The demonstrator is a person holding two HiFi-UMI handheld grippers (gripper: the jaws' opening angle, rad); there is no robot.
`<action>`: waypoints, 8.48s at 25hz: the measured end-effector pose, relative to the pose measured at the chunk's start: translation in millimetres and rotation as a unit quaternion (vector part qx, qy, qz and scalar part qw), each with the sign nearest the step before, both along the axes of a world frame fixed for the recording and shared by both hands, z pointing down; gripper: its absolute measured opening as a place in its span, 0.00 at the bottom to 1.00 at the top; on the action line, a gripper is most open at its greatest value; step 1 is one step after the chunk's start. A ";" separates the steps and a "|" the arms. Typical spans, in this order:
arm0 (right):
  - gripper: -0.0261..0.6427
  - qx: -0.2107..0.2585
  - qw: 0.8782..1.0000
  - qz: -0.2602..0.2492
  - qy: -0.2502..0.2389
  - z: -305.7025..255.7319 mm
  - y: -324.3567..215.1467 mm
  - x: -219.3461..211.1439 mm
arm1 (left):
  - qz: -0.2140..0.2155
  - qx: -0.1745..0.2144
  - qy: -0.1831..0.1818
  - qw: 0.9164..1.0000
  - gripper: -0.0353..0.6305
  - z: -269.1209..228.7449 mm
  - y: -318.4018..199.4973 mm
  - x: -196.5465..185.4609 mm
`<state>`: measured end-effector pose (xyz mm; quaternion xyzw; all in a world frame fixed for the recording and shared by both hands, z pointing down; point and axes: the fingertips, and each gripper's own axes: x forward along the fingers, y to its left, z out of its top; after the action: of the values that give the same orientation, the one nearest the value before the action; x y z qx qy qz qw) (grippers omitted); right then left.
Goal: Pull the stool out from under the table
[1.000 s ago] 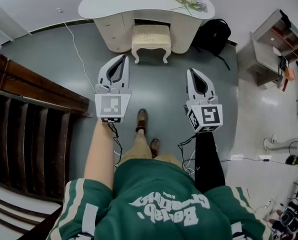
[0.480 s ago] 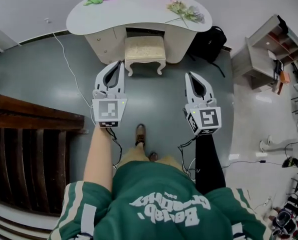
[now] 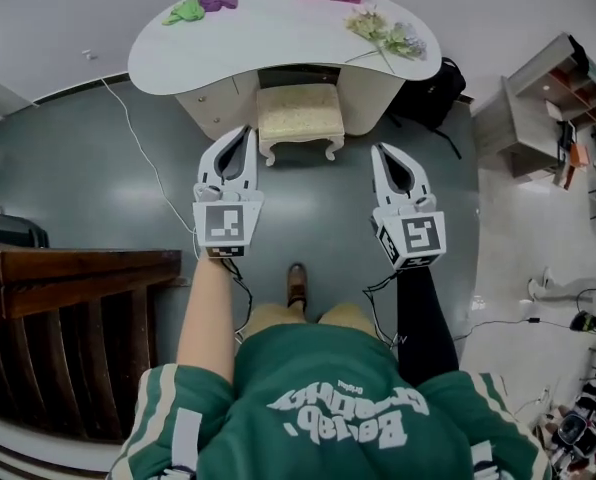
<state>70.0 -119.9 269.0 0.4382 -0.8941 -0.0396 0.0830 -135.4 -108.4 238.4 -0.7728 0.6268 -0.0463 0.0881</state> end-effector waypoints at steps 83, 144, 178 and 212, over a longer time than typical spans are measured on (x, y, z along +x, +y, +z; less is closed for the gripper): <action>0.58 -0.228 0.966 0.028 0.120 666.0 -295.7 6.8 | -0.001 -0.275 0.001 0.961 0.51 662.6 -243.1 -88.1; 0.55 -0.387 0.883 0.008 0.264 619.3 52.8 108.8 | -0.036 -0.509 -0.012 0.860 0.47 658.5 124.2 -19.0; 0.48 -0.056 0.995 -0.081 0.024 85.0 65.3 18.3 | 0.005 -0.073 -0.026 0.997 0.47 48.0 116.0 88.7; 0.05 0.035 0.997 0.051 0.034 -1.8 103.1 -64.9 | 0.120 0.048 -0.009 0.992 0.08 -33.5 84.1 7.6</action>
<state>5.1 -16.8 267.2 0.4842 -0.8654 -0.0817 0.1001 -127.8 -24.3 204.9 -0.8368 0.5304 -0.0122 0.1354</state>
